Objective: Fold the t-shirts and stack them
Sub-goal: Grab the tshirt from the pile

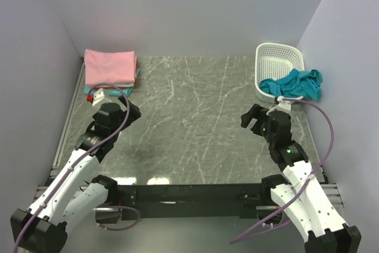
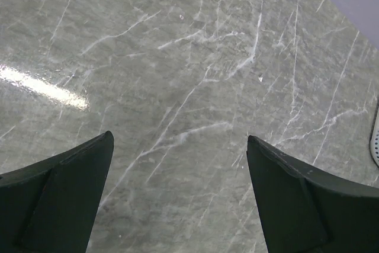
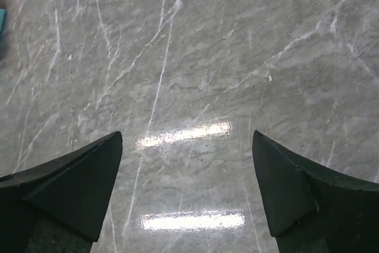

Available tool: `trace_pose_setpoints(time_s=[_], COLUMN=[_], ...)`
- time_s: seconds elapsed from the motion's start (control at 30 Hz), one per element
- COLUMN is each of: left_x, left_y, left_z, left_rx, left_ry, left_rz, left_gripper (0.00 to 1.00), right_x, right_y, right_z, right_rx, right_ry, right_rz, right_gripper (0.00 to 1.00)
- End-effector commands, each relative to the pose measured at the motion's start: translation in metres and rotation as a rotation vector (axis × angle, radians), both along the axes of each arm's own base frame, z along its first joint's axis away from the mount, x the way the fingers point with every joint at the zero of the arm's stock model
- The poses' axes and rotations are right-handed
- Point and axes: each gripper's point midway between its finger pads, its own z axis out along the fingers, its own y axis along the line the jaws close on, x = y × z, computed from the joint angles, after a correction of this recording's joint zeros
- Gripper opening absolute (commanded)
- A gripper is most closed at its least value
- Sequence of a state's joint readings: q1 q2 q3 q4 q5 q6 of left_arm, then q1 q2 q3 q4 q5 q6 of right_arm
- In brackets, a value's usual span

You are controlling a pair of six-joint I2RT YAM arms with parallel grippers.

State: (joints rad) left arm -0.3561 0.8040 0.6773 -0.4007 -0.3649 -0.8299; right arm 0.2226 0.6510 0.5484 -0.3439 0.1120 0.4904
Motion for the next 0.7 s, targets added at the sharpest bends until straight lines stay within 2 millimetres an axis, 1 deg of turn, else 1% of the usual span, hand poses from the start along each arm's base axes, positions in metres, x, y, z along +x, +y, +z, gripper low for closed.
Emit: trace_pose_setpoints(time_s=[0.0, 0.1, 0.27, 0.4, 0.5, 0.53, 0.57, 0.6, 0.63, 0.67], left_x=[0.002, 0.0, -0.002, -0.002, -0.002, -0.002, -0.002, -0.002, -0.002, -0.002], left_y=[0.001, 0.003, 0.004, 0.004, 0.003, 0.003, 0.003, 0.003, 0.002, 0.001], left_z=[0.01, 0.012, 0.013, 0.011, 0.01, 0.01, 0.01, 0.01, 0.009, 0.01], left_rx=[-0.017, -0.028, -0.034, -0.037, -0.037, -0.037, -0.037, -0.037, -0.041, -0.045], left_ry=[-0.05, -0.064, -0.076, -0.06, -0.055, -0.055, -0.055, -0.055, -0.052, -0.056], left_rz=[0.016, 0.026, 0.03, 0.031, 0.029, 0.029, 0.029, 0.029, 0.026, 0.022], left_gripper=[0.99, 0.99, 0.99, 1.0, 0.99, 0.99, 0.99, 1.0, 0.99, 0.99], right_x=[0.004, 0.004, 0.005, 0.007, 0.011, 0.016, 0.016, 0.019, 0.023, 0.023], right_y=[0.001, 0.001, 0.004, 0.002, -0.006, -0.017, -0.023, -0.029, -0.042, -0.048], right_z=[0.017, 0.02, 0.03, 0.033, 0.037, 0.043, 0.041, 0.057, 0.056, 0.057], right_rx=[0.027, 0.039, 0.055, 0.057, 0.044, 0.021, 0.003, -0.012, -0.057, -0.079], right_ry=[-0.065, -0.068, -0.103, -0.112, -0.104, -0.105, -0.083, -0.103, -0.08, -0.065], right_rz=[-0.008, -0.017, -0.002, -0.017, -0.073, -0.133, -0.167, -0.2, -0.267, -0.298], right_gripper=[0.96, 0.96, 0.96, 0.96, 0.96, 0.97, 0.97, 0.98, 0.99, 1.0])
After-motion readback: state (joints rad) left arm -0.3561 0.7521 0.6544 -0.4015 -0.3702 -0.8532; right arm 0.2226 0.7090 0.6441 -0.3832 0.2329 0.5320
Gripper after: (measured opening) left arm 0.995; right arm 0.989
